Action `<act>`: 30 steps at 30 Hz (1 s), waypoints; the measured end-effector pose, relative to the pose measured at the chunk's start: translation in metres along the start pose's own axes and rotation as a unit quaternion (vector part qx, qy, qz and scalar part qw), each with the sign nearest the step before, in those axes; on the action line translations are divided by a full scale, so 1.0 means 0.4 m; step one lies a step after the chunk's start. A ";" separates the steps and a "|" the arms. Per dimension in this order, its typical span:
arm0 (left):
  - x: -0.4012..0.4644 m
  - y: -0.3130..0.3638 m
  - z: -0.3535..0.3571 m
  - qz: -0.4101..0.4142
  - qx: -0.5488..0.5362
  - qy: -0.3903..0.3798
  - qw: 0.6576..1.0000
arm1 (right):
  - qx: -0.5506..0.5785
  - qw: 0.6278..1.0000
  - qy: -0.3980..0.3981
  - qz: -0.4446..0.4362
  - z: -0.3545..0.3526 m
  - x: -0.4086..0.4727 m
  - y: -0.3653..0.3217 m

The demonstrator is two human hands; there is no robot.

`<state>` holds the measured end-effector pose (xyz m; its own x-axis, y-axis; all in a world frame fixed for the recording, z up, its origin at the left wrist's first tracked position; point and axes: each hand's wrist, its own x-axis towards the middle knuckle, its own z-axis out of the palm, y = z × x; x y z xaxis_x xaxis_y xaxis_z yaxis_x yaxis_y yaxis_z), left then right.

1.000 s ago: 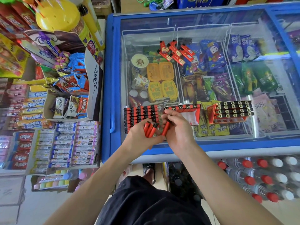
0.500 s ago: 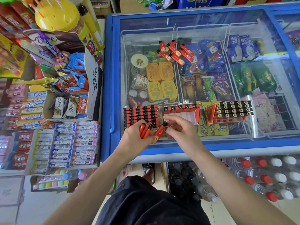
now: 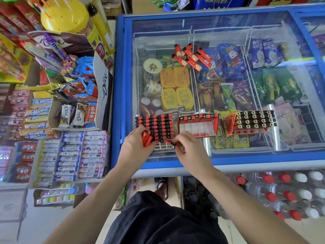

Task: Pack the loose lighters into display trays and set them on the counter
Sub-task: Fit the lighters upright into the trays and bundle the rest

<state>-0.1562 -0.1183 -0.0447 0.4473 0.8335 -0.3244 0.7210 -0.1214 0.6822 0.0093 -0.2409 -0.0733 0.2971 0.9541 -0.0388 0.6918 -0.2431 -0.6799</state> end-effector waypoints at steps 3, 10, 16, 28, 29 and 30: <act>-0.001 -0.010 0.005 0.003 0.001 0.002 1.000 | -0.053 0.998 0.003 -0.026 0.021 0.000 -0.003; -0.001 -0.008 0.004 0.003 -0.006 -0.008 1.000 | -0.057 0.997 0.052 -0.020 0.040 0.004 -0.008; -0.007 0.025 -0.003 -0.054 -0.183 -0.075 0.979 | -0.071 0.993 0.072 -0.055 0.039 0.005 -0.001; -0.010 0.049 -0.009 -0.117 -0.298 -0.122 0.939 | 0.207 0.969 0.075 0.114 -0.017 0.031 -0.074; -0.010 0.049 -0.007 -0.114 -0.286 -0.123 0.944 | 0.286 0.942 0.044 0.168 -0.032 0.038 -0.090; -0.010 0.046 -0.004 -0.107 -0.268 -0.122 0.950 | 0.356 0.910 0.011 0.211 -0.046 0.044 -0.101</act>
<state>-0.1453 -0.1230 -0.0299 0.4775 0.6498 -0.5914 0.4660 0.3833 0.7974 -0.0014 -0.2175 -0.0329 0.4555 0.7968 -0.3971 -0.0866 -0.4043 -0.9105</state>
